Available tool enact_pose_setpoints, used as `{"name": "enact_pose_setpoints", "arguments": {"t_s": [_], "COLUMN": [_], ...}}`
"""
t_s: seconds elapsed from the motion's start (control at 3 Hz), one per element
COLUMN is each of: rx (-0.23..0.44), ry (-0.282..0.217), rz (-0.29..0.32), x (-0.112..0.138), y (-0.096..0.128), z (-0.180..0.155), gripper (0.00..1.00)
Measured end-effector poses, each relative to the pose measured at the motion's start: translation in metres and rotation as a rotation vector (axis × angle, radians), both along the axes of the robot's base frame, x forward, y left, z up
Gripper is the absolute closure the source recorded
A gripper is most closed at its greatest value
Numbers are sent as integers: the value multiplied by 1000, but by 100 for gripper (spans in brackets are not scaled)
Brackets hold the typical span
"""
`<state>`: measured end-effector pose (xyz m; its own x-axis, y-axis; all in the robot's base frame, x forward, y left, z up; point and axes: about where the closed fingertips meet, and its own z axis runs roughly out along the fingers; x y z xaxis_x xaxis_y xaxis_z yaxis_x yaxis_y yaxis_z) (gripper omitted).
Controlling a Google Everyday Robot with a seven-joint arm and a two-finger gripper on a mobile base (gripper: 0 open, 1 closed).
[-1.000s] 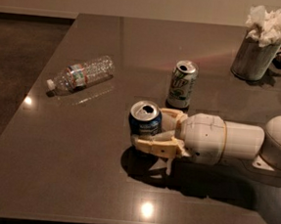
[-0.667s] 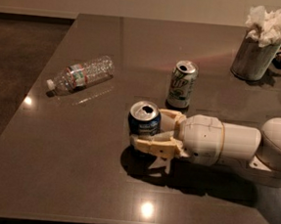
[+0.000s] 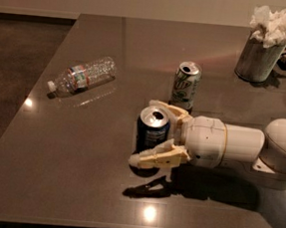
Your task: Place pepsi can upright
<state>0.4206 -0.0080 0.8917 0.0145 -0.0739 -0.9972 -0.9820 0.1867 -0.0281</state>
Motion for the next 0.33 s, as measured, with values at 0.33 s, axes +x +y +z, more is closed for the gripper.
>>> {"name": "enact_pose_setpoints", "arguments": {"t_s": [0.33], "rx": [0], "ry": [0], "rz": [0], "x": [0], "y": [0], "z": [0], "gripper": [0]}}
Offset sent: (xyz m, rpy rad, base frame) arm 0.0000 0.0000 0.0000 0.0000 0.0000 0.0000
